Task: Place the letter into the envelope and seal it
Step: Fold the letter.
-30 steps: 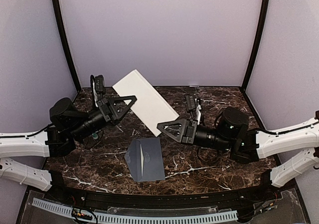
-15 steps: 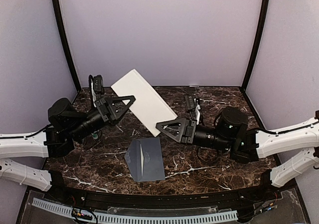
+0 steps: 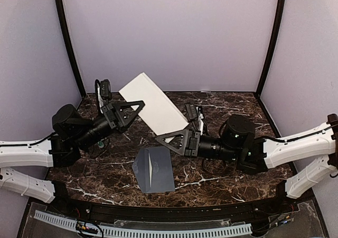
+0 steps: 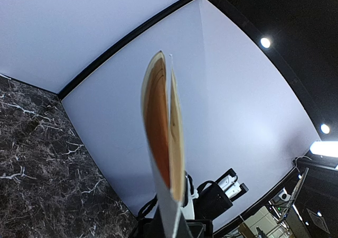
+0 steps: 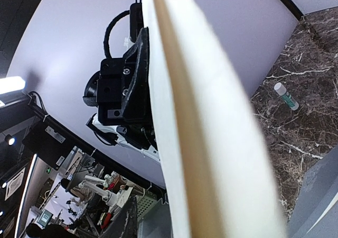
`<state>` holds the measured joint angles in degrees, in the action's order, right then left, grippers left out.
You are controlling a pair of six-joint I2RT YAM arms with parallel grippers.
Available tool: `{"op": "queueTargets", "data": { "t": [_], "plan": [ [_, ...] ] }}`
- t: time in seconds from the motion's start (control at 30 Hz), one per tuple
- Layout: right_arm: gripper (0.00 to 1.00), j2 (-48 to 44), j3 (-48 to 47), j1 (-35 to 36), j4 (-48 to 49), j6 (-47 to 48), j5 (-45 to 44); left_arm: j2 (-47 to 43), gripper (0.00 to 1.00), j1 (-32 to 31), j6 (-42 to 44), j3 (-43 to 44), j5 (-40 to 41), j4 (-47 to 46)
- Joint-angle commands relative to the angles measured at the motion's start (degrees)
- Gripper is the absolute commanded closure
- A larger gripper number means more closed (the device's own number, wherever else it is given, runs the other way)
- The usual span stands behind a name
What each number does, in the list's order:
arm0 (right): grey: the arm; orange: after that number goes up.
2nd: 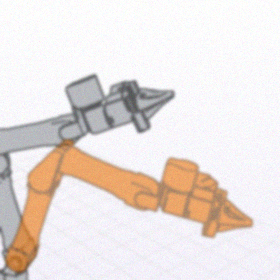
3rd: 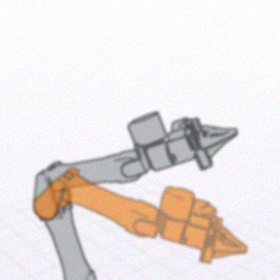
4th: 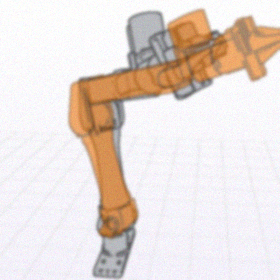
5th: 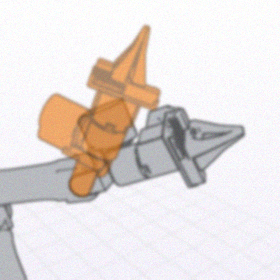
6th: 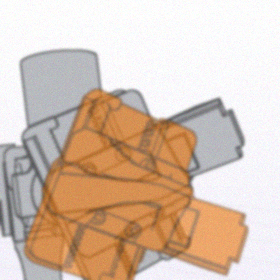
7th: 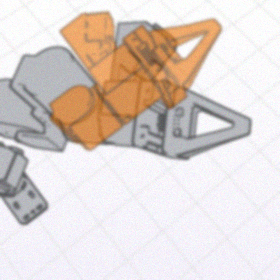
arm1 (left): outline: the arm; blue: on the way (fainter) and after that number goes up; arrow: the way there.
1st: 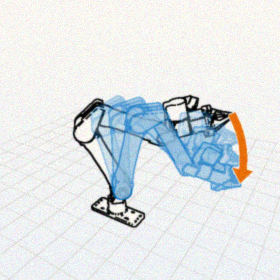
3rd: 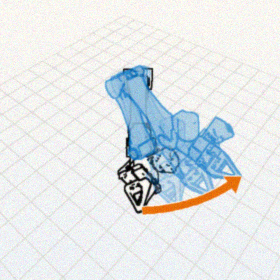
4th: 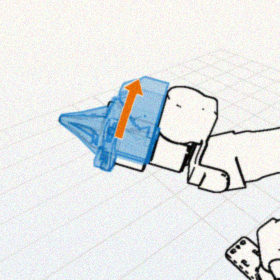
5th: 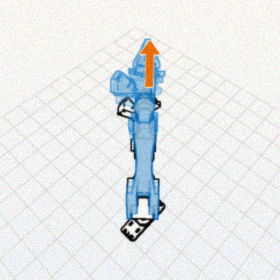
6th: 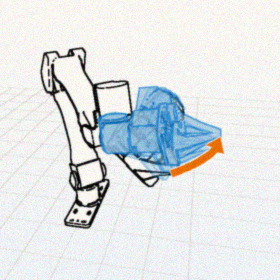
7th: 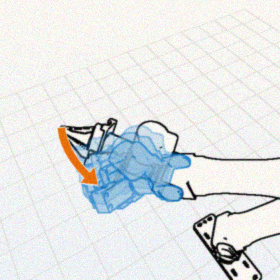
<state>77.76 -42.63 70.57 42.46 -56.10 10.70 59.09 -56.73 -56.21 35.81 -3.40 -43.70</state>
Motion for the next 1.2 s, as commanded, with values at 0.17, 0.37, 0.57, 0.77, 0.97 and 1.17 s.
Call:
{"op": "queueTargets", "data": {
  "t": [0.17, 0.37, 0.57, 0.77, 0.97, 1.17],
  "plan": [
    [0.93, 0.2, -0.3, 0.7, 5.4, -0.5, -1.1, -0.3, 1.00, 0.3, -0.3, -0.2, -0.2, -2.5],
    [1.00, -0.5, 0.6, 0.7, 4.2, -0.6, -1.7, -1.3, 1.00, 0.4, 0.2, -0.3, 1.6, -2.3],
    [0.94, -1.6, 2.4, 0.7, 2.0, -0.9, -2.2, -3.3, 1.00, 0.7, 0.6, -0.9, 5.5, -1.9],
    [1.00, -1.9, 3.7, 0.8, 1.8, -1.0, -2.8, -3.4, 1.00, 1.1, 0.3, -0.7, 5.4, -1.6],
    [1.00, -3.3, 4.5, 0.8, 1.9, 0.1, -3.8, -3.3, 1.00, 1.3, 0.2, -0.7, 5.0, -1.2],
    [0.48, -10.2, 7.2, 0.4, -3.2, 3.4, -7.0, -4.7, 1.00, 2.0, 2.1, -0.6, 2.7, 2.5]
  ]
}}
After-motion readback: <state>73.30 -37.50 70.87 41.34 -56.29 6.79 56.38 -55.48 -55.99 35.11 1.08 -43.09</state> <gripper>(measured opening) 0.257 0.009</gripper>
